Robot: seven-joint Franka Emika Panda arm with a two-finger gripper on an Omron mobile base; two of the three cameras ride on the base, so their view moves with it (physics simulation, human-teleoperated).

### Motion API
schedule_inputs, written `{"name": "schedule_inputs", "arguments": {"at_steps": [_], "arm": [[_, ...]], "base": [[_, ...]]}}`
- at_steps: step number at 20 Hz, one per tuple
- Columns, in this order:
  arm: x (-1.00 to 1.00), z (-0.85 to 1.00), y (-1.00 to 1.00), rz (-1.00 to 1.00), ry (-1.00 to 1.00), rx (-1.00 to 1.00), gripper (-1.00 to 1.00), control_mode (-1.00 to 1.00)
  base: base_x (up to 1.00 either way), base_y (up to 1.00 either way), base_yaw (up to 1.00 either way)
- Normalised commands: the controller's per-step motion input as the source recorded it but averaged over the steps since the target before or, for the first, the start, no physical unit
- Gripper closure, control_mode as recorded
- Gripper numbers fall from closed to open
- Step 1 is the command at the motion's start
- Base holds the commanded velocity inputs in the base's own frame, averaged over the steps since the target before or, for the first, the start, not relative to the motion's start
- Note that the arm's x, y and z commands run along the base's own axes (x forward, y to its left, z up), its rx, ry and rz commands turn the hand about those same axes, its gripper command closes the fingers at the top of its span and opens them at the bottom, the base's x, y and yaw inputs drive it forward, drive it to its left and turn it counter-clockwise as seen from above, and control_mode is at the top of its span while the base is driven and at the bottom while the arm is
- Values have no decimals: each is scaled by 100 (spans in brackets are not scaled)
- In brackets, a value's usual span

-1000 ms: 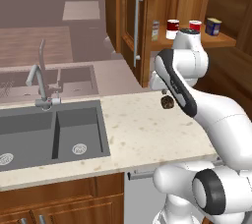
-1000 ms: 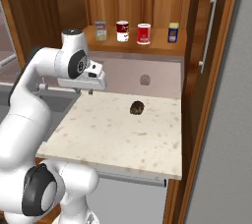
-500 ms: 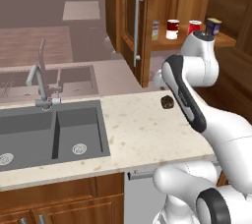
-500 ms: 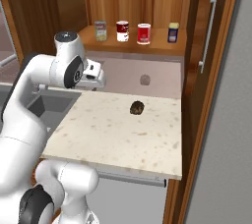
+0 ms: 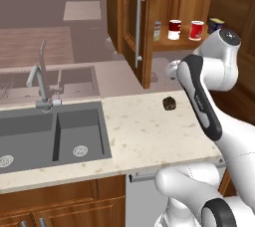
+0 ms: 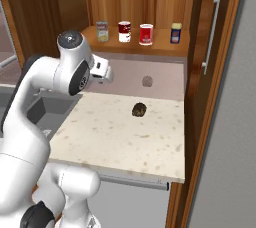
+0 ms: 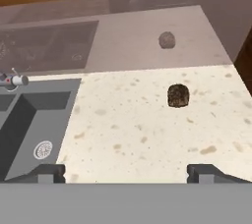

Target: Stack two cans on top of the other two cans in the cabinet.

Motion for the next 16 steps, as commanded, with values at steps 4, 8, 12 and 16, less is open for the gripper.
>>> {"name": "schedule_inputs", "arguments": {"at_steps": [4, 8, 12, 16], "arm": [[4, 53, -8, -7, -10, 0, -100, -100], [10, 43, -1, -3, -5, 0, -100, -100], [13, 28, 0, 0, -14, 0, -100, -100], [20, 17, -5, 0, -25, 0, -100, -100]], "base": [[0, 0, 0], [0, 0, 0], [0, 0, 0], [0, 0, 0]]}}
